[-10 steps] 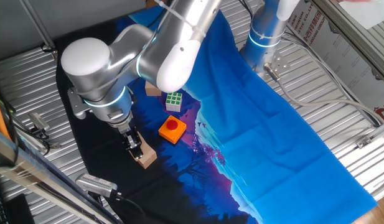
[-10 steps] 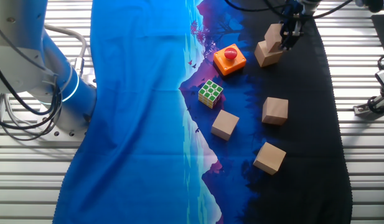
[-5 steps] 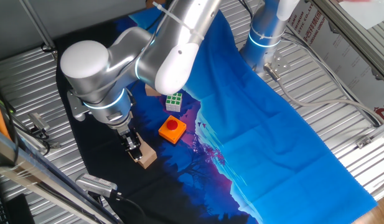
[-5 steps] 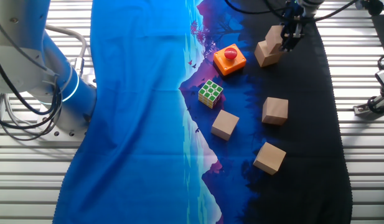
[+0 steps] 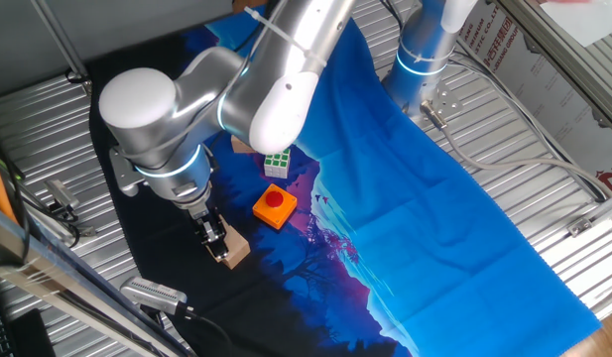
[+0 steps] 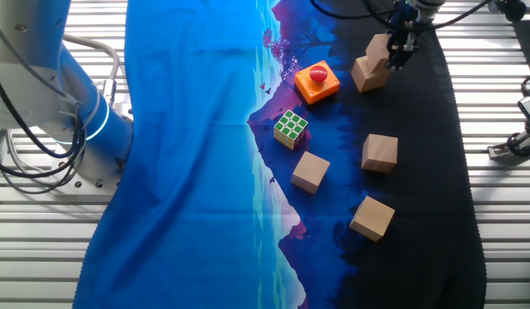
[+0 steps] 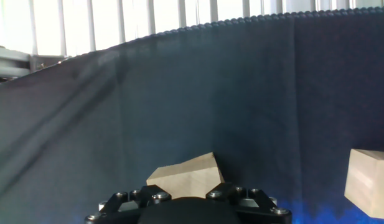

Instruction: Stack the blocks in a vertical line of five

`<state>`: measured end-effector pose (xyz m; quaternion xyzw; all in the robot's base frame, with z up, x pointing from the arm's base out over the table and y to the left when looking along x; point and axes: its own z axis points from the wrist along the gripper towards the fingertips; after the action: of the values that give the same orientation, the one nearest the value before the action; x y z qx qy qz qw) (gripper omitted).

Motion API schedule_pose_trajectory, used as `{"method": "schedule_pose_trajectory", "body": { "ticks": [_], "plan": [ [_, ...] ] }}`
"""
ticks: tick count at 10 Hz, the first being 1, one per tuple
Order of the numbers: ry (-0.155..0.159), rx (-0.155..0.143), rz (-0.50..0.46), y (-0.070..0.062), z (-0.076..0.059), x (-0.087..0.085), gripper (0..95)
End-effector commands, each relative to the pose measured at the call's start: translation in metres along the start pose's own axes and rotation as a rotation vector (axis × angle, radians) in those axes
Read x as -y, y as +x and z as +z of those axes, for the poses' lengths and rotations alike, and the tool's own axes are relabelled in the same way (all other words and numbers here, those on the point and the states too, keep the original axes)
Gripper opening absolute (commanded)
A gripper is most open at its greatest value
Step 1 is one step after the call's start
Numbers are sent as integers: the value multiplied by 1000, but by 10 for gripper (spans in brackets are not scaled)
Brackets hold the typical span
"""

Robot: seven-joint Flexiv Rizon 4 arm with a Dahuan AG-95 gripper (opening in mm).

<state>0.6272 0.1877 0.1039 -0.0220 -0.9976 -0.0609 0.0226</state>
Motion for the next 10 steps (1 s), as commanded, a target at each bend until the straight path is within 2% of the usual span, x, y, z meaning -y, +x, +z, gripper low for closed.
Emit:
{"method": "schedule_pose_trajectory", "body": {
  "ticks": [1, 6, 9, 10],
  "plan": [
    [-4, -5, 3, 0, 1, -2, 0],
    [-3, -15, 4, 8, 5, 1, 0],
    [-4, -11, 2, 11, 7, 2, 0],
    [-8, -8, -18, 11, 7, 2, 190]
  ]
}}
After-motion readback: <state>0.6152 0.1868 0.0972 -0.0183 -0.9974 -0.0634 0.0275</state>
